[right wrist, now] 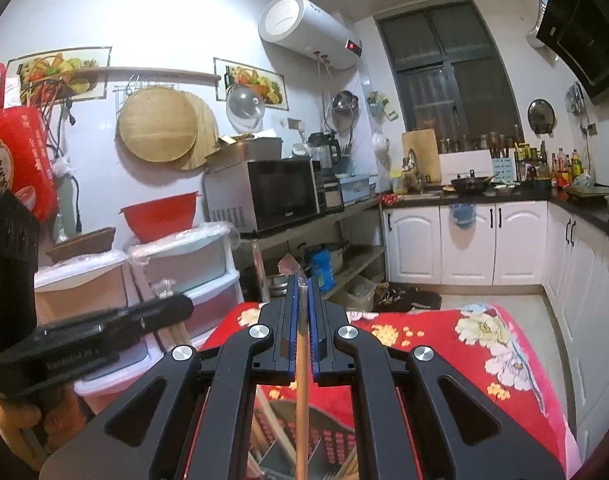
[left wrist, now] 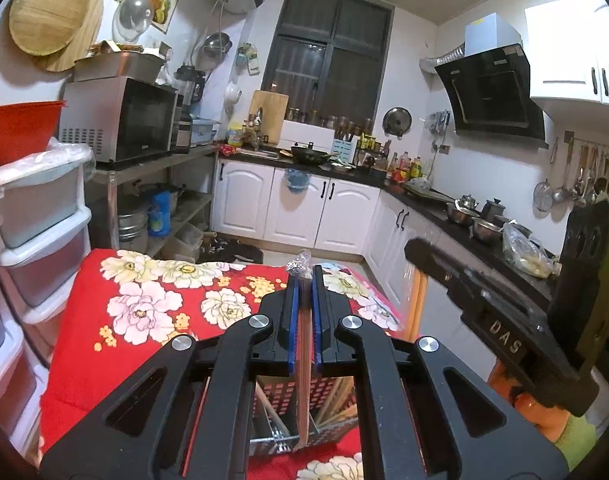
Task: Organize utensils
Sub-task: 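Lift both chopstick pairs and carry them above the mesh caddy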
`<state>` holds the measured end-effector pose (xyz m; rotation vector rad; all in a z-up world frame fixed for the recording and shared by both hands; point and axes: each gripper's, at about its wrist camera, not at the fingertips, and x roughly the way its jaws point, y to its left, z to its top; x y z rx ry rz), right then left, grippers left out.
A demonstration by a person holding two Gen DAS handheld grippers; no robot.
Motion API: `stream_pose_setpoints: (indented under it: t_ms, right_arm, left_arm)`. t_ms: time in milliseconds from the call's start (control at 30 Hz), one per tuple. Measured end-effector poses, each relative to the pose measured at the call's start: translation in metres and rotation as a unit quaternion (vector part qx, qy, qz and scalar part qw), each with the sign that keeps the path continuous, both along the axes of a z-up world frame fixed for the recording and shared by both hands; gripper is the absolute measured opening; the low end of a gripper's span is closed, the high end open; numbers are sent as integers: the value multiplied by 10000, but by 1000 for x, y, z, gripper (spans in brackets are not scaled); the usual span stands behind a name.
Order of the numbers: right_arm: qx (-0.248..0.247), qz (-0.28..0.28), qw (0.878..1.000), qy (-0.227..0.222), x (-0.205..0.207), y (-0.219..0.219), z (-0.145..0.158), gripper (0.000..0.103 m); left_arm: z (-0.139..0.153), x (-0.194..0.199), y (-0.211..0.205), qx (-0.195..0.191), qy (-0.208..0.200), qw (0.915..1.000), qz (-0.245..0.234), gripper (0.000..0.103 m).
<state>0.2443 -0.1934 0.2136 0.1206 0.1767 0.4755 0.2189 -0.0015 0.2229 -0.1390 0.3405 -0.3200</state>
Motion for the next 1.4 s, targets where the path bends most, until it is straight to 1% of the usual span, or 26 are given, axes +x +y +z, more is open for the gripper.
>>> stream_pose_setpoints:
  t_ms: [167,267,467,733,900,1033,1167,1400]
  right_arm:
    - [132,-115,9998,-82,14,1,2,5]
    - [113,-194,9997,-138,21,5,2,5]
    - [7,-383,9990,-250,35,18,-12,5]
    - [-15,-666,9976,-181,54,32,-39,5]
    - [-24,-819,9966,-129,62,33,-49,5]
    - [-28,-900,9959,-50,68,32,-57,5]
    - [-26,-952,9954,35,72,33,-66,5]
    - [-16,-1032,9946,80,72,32,-80,5]
  left_arm:
    - [-7,10,0,-28,61,10000,23,1]
    - [-13,15,0,-32,101,9999,48,1]
    - [-29,24,-3,52,155,9999,48,1]
    - [-38,30,-2,27,32,9999,128,2]
    - [-31,40,1,-113,5,9998,159,2]
    - [-31,46,-1,-100,-34,9998,165,2]
    - [-34,49,-3,-100,33,9998,145,2]
    - [-52,61,-3,-75,153,9997,169,2]
